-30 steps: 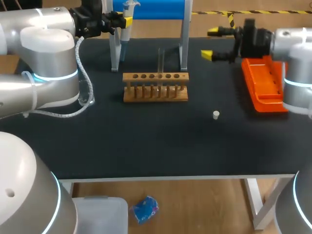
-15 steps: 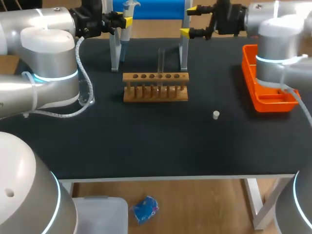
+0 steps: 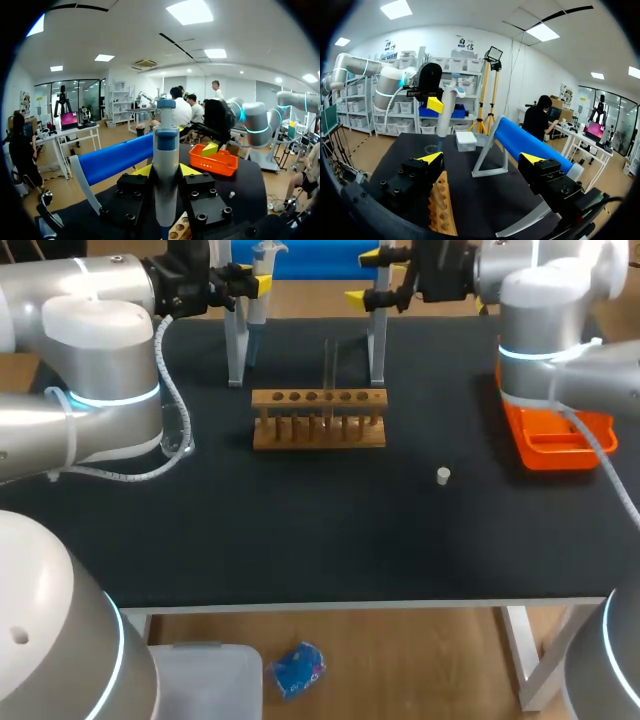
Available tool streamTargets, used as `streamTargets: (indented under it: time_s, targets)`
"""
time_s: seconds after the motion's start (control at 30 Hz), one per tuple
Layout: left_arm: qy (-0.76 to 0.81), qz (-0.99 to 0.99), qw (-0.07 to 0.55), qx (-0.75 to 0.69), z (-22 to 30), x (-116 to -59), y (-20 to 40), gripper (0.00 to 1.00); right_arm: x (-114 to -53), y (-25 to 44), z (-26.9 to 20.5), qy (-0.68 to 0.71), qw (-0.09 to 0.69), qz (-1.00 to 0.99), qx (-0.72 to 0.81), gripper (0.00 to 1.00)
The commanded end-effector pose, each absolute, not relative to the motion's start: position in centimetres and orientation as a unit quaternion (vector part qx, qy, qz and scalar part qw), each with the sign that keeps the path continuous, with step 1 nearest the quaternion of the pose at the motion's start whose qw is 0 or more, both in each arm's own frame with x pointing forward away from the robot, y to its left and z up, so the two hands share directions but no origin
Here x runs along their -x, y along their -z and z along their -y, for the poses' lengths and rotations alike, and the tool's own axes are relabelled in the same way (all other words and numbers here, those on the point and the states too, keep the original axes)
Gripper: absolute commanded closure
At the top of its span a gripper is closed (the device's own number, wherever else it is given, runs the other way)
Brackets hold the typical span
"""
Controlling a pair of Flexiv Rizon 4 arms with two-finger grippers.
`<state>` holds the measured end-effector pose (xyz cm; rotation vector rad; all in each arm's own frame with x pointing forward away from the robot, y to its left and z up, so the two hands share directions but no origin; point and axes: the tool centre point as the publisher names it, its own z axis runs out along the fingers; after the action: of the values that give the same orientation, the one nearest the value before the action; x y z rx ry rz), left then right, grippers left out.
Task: Invert the test tube, pick up the pipette, mount the tip to pipette, aspirate from beaker and dispense into the tube, eject the tip, return the pipette, and cap with the stopper.
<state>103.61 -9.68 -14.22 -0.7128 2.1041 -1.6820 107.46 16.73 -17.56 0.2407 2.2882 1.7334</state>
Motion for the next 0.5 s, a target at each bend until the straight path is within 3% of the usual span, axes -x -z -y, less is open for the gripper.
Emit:
streamTargets:
  time_s: [0.03,0.5]
  targets:
    - [0.594,-0.744,0.176,0.252,9.7,-103.6,14.2,1.0,-106.9,17.8,-17.5,-0.595,0.139,-0.787,-0.09,0.0]
    - [0.594,-0.744,0.176,0.252,9.7,-103.6,14.2,1.0,-107.3,17.8,-18.8,-0.597,0.142,-0.784,-0.095,0.0]
